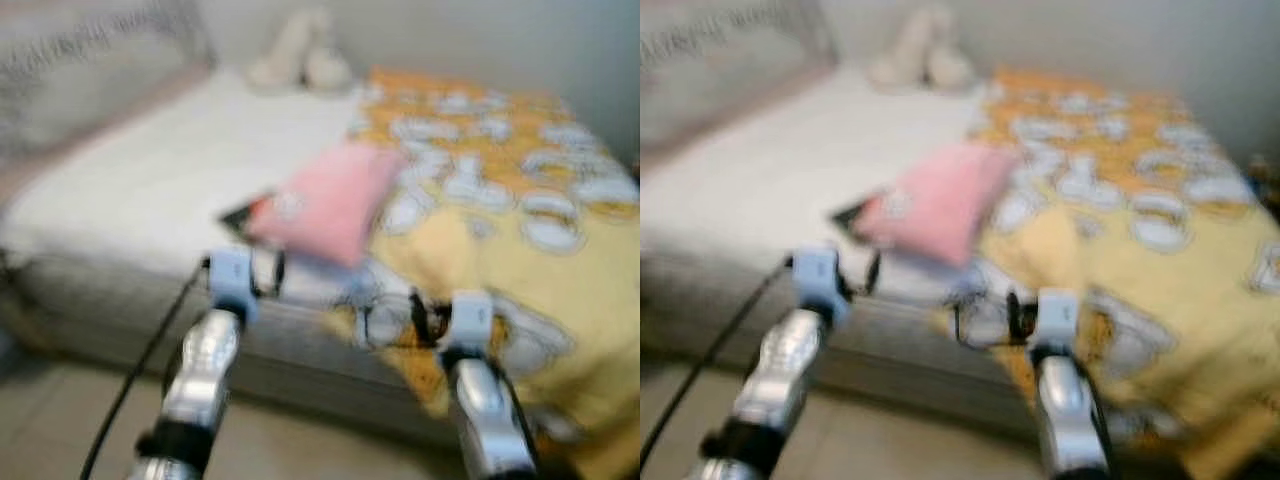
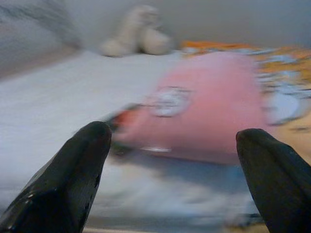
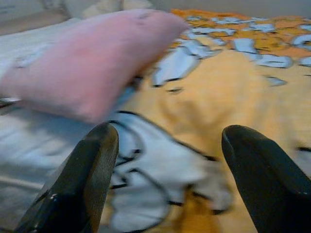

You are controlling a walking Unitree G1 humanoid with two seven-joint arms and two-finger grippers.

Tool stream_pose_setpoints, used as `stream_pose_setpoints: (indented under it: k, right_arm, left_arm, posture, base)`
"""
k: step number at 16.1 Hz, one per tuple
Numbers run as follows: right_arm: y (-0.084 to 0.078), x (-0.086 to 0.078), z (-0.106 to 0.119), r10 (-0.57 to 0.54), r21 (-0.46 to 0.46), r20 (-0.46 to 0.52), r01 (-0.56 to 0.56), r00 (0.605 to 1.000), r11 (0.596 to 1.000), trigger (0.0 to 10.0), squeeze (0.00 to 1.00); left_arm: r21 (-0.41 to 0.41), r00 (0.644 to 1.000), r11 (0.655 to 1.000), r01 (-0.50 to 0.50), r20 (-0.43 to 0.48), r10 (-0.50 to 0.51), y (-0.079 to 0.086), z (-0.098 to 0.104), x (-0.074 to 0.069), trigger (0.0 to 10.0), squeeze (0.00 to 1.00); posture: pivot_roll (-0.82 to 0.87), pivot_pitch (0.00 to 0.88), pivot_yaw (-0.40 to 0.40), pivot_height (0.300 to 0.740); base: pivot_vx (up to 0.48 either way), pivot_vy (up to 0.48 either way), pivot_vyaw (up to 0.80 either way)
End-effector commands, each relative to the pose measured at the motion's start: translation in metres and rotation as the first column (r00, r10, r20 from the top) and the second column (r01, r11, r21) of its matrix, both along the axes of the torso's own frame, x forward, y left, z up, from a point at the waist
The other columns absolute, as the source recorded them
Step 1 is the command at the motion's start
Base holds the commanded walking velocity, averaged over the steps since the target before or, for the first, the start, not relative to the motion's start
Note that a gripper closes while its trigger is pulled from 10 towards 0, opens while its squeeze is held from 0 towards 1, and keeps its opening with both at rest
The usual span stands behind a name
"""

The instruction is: Clean up the room

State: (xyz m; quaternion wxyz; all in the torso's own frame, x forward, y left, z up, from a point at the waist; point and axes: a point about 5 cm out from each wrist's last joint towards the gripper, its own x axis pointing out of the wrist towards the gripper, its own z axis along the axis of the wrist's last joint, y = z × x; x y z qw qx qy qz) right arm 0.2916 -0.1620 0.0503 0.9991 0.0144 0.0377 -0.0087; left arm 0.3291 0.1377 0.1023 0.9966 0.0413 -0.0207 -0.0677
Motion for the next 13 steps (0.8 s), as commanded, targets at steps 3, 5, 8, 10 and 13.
stream_pose_setpoints:
  k: [3,5,8,10,13]
  right_arm:
    - [-0.0116,-0.0029,-0.0002,-0.043,-0.011,0.011,0.043,0.999,0.999,10.0,0.00]
    - [-0.0107,-0.0041,-0.0006,-0.052,-0.011,0.014,0.052,0.999,0.999,10.0,0.00]
    - [-0.0114,-0.0054,-0.0025,-0.057,-0.025,0.012,0.058,0.998,0.998,10.0,0.00]
    - [-0.0095,-0.0019,0.0009,-0.047,-0.033,0.022,0.048,0.999,0.998,10.0,0.00]
    - [-0.0114,-0.0002,0.0023,-0.047,-0.039,0.026,0.048,0.999,0.998,10.0,0.00]
  left_arm:
    - [-0.059,0.997,0.995,0.076,-0.023,-0.077,-0.0103,0.0009,0.0019,10.0,0.00]
    - [-0.047,0.995,0.994,0.100,-0.010,-0.100,-0.0128,0.0029,0.0022,10.0,0.00]
    - [-0.050,0.994,0.993,0.110,-0.007,-0.110,-0.0149,0.0037,0.0040,10.0,0.00]
    - [-0.038,0.992,0.991,0.128,0.005,-0.128,-0.0172,0.0053,0.0049,10.0,0.00]
    - [-0.033,0.991,0.990,0.137,0.002,-0.137,-0.0176,0.0037,0.0048,10.0,0.00]
  posture:
    - [0.12,0.000,0.016,0.740]
    - [0.11,0.000,0.020,0.740]
    - [0.11,0.000,0.022,0.740]
    - [0.10,0.000,0.021,0.740]
    - [0.10,0.000,0.018,0.740]
  base:
    - [0.147,0.000,0.00]
    - [0.459,0.000,-0.21]
    - [0.459,0.000,-0.26]
    - [0.437,0.000,0.00]
    - [0.435,0.000,0.00]
